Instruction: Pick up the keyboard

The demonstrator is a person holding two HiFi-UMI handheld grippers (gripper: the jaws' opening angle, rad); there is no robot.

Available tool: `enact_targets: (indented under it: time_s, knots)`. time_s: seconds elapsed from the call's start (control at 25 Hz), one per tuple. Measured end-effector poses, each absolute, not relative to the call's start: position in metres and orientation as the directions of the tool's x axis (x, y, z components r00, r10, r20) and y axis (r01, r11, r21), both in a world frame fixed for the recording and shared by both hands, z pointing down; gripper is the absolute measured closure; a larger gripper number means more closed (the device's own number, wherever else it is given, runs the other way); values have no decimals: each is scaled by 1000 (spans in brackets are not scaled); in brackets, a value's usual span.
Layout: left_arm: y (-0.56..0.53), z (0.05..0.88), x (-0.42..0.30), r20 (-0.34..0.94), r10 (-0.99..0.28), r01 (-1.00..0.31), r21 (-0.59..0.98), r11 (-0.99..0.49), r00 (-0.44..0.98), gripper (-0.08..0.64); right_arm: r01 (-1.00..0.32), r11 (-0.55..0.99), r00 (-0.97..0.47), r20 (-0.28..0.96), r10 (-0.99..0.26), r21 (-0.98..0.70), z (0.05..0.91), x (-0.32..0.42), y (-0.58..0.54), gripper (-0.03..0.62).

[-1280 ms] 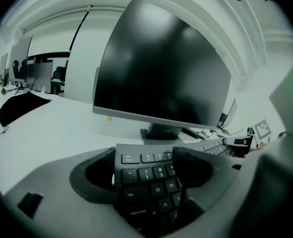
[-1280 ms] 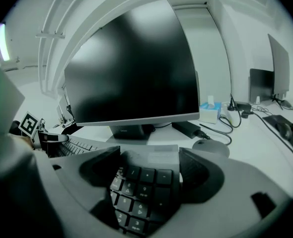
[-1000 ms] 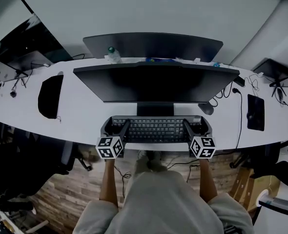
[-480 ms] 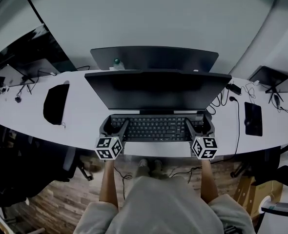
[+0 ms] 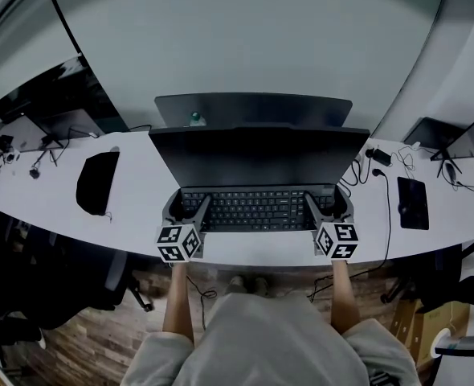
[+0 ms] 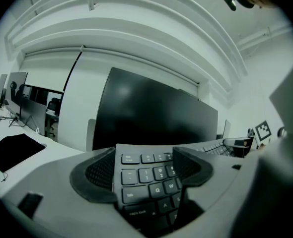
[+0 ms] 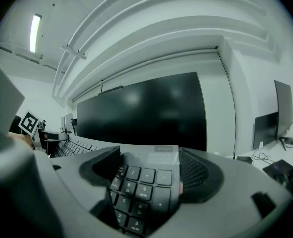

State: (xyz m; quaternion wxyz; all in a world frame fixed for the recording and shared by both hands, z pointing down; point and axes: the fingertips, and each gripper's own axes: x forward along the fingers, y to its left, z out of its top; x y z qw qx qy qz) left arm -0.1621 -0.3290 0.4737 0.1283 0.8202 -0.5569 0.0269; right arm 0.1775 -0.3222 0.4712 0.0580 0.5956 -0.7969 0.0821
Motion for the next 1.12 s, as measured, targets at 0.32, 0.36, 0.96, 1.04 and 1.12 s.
enact_targets:
  time_s: [0.32,0.36,0.96,1.04,1.12]
  knots:
    - [-328,462,-158,165,-908,-918,175,-357,385,225,-961,271,-277,167,-946,-56,460,181,-318,235]
    - [-328,463,-157,165,-907,-917,176,-358,386,225,-961,271,-276,167,-947,-55,460,182,-318,235]
    - [-330,470,-154,177,-906,-916,189,-353,385,225,-961,273,-277,181,-944,-51,466,186,-322,235]
    - [-331,471,-154,179,-905,-917,188,-352,385,225,-960,274,-279,182,-943,-55,467,186,-323,235]
    - [-332,471,-155,181,-905,-917,187,-352,384,225,-959,276,-282,181,-942,-57,468,185,-324,235]
